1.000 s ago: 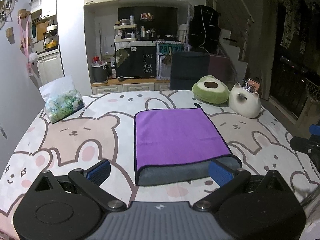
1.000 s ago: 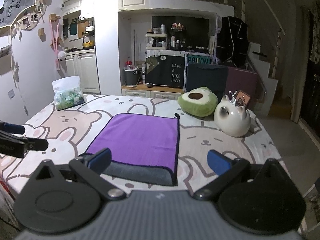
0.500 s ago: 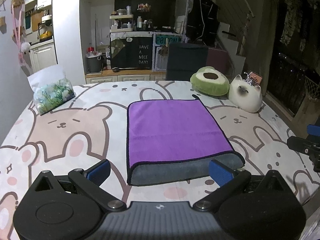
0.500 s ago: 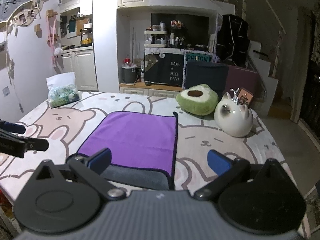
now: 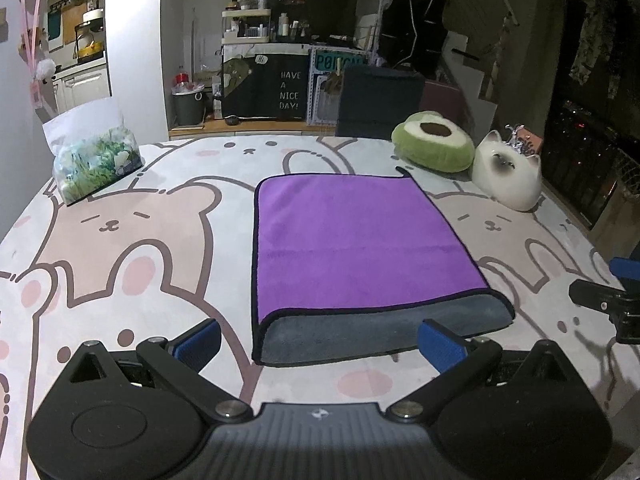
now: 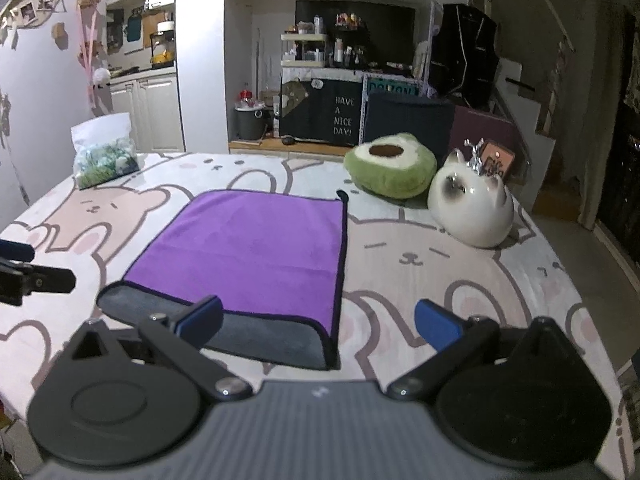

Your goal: Fold towel

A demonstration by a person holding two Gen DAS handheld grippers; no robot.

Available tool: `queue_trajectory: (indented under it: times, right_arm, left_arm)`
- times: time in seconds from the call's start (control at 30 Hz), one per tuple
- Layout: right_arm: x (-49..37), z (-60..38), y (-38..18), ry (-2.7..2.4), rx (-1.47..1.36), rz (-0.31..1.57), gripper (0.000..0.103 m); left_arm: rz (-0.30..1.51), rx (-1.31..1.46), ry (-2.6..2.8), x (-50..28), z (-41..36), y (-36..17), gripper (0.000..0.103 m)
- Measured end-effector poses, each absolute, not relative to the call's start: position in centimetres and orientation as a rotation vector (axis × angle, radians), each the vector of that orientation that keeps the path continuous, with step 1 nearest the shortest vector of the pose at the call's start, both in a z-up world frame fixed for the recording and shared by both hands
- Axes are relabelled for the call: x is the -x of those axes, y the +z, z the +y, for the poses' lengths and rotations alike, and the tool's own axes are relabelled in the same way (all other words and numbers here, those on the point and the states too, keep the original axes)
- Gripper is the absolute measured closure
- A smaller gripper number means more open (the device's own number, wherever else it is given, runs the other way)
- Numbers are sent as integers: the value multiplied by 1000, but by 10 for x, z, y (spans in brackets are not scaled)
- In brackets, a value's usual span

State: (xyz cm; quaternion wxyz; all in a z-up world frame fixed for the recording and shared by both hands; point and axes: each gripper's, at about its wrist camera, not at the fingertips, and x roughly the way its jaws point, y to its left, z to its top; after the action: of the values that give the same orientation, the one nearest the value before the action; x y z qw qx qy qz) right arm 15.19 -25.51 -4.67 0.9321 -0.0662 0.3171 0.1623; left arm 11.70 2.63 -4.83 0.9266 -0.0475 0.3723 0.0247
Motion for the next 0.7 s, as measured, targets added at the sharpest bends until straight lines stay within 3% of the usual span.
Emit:
queue_trajectory:
  times: [0.7]
  right_arm:
    - [-195, -249, -108, 387, 191, 800, 0]
  left_arm:
    - [847, 135, 52, -160, 60, -104, 5]
